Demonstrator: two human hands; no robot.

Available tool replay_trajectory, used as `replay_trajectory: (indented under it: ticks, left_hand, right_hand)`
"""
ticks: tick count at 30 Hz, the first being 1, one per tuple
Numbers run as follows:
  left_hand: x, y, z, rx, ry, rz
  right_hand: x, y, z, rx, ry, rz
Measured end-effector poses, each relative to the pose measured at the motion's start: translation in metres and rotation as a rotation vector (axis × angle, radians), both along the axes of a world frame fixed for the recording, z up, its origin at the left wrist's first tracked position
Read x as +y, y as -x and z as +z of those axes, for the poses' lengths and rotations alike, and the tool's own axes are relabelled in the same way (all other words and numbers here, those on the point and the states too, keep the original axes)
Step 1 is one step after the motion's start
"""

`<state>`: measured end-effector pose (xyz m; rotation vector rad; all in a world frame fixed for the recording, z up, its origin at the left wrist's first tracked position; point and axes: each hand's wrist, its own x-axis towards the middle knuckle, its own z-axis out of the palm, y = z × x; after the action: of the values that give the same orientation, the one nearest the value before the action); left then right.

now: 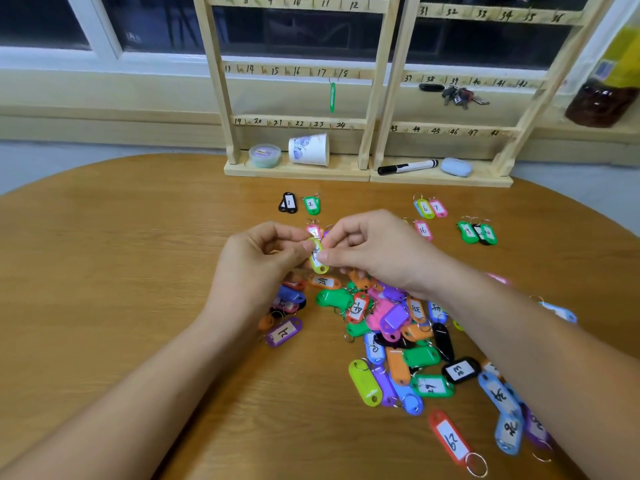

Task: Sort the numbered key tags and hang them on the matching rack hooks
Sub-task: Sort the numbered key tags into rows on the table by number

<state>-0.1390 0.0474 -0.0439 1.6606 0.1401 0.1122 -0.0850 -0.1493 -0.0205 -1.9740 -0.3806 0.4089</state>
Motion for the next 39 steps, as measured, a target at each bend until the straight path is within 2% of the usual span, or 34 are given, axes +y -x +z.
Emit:
replay_trajectory:
  ticks: [3, 5, 10, 15, 20, 29, 39]
  left_hand:
    - [-0.001, -0.001, -0.002, -0.03, -0.067, -0.027]
    - [-0.001, -0.002, -0.005, -0.054, -0.157, -0.054]
    - [-0.002, 0.0, -0.008, -0.096, -0.414, -0.077]
    - [-0.001, -0.001, -0.01, -0.122, -0.534, -0.1]
    - [-0.001, 0.0, -0.011, -0.149, -0.56, -0.102]
    - [0.0, -0.002, -0.013, -0.141, -0.593, -0.099]
    - [0.004, -0.008, -0.015, -0.184, -0.698, -0.071]
  right_hand:
    - [-0.011, -0.008, -0.002, -0.008, 0.001, -0.044]
    - [-0.024, -0.022, -0.003, -0.042, 0.025, -0.148]
    - [-0.058, -0.064, -0.009, -0.127, 0.202, -0.414]
    - [-0.083, -0.087, -0.019, -0.15, 0.274, -0.552]
    - [-0.094, -0.087, -0.02, -0.104, 0.373, -0.525]
    - [-0.088, -0.078, -0.014, -0.166, 0.556, -0.458]
    - [-0.084, -0.076, -0.021, -0.263, 0.616, -0.451]
